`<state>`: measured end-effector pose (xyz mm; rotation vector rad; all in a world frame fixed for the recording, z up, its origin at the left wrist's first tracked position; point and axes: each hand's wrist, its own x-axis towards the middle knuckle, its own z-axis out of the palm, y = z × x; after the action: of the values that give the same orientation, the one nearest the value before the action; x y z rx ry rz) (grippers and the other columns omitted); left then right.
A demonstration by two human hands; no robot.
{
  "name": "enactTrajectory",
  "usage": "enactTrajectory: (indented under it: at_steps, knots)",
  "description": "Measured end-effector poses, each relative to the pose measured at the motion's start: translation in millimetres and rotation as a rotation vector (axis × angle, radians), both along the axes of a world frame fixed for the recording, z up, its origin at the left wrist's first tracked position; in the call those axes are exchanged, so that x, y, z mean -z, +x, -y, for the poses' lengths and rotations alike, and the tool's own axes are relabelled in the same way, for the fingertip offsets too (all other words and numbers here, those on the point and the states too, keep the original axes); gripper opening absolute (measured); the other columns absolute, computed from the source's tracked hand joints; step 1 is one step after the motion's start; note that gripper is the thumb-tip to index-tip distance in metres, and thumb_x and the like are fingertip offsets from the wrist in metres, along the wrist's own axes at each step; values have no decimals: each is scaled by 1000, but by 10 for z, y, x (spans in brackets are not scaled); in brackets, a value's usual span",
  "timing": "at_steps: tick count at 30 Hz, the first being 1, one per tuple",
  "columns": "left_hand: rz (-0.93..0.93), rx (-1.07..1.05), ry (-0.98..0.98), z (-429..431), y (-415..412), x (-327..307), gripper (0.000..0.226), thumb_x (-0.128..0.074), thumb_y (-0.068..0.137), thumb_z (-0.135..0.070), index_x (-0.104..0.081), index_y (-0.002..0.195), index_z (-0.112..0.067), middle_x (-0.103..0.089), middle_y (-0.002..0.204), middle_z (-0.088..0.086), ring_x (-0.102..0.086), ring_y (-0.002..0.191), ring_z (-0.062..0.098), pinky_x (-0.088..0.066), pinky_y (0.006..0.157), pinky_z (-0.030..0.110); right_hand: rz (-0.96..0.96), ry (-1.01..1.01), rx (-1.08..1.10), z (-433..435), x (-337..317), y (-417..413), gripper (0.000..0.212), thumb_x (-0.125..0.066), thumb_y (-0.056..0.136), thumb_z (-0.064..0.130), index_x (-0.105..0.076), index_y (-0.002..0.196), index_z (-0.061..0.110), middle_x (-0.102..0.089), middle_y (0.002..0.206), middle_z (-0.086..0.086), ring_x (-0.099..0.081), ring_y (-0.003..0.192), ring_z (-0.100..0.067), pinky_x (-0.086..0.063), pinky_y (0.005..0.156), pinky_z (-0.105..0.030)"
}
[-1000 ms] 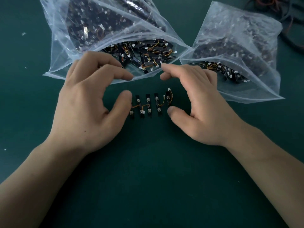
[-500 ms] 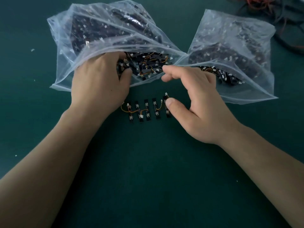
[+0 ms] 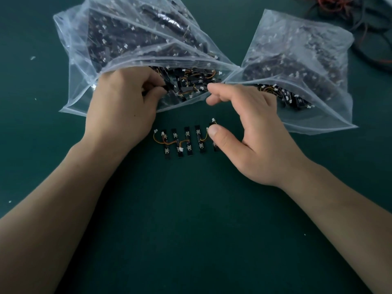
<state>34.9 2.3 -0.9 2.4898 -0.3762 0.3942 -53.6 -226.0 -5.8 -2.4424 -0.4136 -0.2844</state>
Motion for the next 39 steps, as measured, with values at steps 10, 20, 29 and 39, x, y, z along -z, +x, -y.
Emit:
enactTrajectory:
  at_steps: [10,20,29,39]
  knots:
    - [288,483,-152,166,-282,-107,12,-73,102,-18,-80,106,-8,-72,100,-6,-66,88,3,-52,82,19,86,87,6,12,-7,-11,54,-69,99,29,-50,148,19,-64,121,19,-55,121,0,-34,112,-40]
    - [288,521,-216,239,-328,-46,12,-70,103,-14,-79,105,-6,-70,101,-6,-67,91,5,-53,86,21,290,183,34,-22,-16,7,21,-72,99,15,-74,119,9,-75,103,7,-72,95,-13,-55,88,-49]
    - [278,389,-541,136,-267,1,13,-57,102,3,-58,107,-10,-63,77,10,-59,67,23,-44,60,31,111,166,-172,-57,-64,-73,32,-58,106,18,-71,83,-1,-62,74,-9,-59,69,-26,-46,63,-44]
    - [250,392,-597,129,-213,8,20,-52,96,9,-57,101,-10,-52,71,10,-47,61,19,-34,59,25,-20,24,-370,-325,-28,-310,22,-79,93,38,-84,88,17,-69,72,10,-52,63,0,-48,53,-33]
